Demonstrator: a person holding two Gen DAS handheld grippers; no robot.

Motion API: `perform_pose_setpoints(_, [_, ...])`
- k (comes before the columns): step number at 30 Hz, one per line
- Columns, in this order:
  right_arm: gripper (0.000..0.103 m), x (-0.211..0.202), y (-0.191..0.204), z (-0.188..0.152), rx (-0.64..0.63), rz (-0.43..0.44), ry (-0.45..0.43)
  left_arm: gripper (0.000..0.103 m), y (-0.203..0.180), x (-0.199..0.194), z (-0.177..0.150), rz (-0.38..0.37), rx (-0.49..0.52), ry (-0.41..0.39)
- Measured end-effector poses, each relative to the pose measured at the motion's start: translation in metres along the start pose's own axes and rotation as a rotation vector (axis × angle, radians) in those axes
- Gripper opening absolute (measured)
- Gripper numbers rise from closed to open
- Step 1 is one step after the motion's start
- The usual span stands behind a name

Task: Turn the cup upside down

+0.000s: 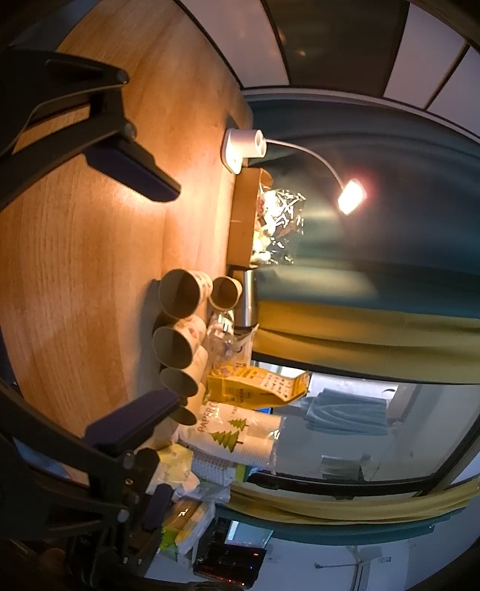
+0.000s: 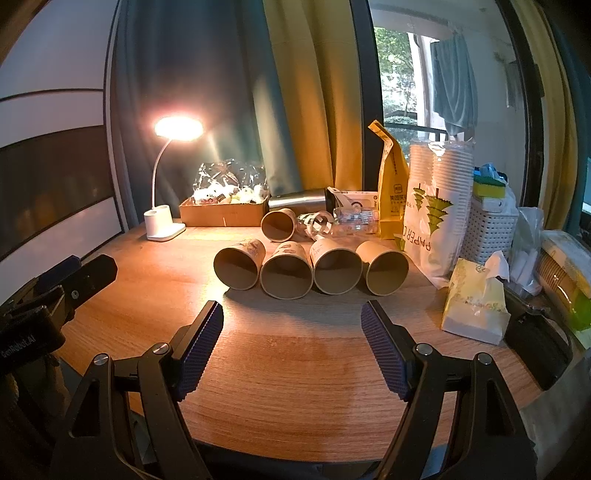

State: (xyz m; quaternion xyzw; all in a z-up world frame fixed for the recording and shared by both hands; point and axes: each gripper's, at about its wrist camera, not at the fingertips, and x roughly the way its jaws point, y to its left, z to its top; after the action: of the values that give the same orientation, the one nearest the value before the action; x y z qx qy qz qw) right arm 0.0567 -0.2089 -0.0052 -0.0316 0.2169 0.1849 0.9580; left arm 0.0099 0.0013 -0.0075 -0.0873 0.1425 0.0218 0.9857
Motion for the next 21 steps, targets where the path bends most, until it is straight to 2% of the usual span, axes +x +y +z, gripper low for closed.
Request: perform_pose_setpoints(21, [0.08,0.001,0.0003,-0.0003,0.002,0.002,0.003,0.103,0.0011,0.002,-0.0006,-0.003,0.002,0.005])
